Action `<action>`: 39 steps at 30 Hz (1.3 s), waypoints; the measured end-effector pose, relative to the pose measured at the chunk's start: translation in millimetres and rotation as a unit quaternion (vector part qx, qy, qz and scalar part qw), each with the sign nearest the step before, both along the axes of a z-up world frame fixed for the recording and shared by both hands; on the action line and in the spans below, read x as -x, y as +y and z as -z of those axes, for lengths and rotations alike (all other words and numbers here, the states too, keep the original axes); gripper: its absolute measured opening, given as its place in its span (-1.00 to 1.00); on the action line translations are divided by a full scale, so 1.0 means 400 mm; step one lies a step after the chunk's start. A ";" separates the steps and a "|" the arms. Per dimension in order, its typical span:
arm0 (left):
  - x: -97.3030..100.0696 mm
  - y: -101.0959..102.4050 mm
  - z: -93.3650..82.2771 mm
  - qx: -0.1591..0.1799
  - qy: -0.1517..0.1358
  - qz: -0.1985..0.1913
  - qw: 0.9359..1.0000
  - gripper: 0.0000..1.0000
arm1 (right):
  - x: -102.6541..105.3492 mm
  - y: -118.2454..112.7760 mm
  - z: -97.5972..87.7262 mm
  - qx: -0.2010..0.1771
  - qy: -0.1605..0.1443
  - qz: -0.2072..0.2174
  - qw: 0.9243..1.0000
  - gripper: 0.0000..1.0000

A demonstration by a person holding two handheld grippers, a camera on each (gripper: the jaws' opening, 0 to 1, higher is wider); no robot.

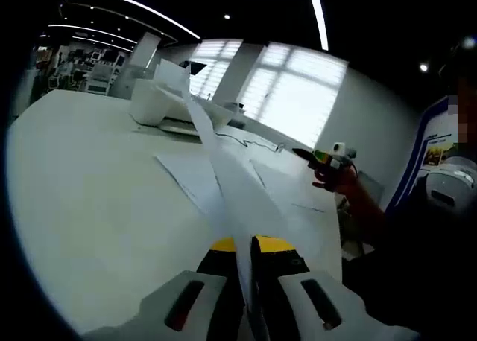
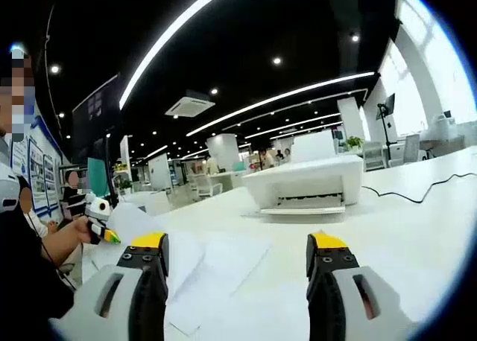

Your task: Organize the stack of printing papers by aligning and flattening the scattered papers on the table

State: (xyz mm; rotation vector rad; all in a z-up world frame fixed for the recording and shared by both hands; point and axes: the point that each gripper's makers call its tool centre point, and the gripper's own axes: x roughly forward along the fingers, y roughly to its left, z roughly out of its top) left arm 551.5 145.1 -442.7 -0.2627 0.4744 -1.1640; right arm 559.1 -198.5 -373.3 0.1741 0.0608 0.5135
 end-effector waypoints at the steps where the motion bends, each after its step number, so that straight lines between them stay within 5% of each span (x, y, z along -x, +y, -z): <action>1: 0.000 0.001 0.001 0.000 0.001 0.000 1.000 -0.87 | 0.000 -0.004 0.003 0.004 0.001 0.002 1.000 0.44; 39: 0.009 0.001 0.000 -0.002 0.004 -0.001 1.000 -0.87 | -0.011 -0.159 0.079 0.038 0.051 0.073 0.995 0.64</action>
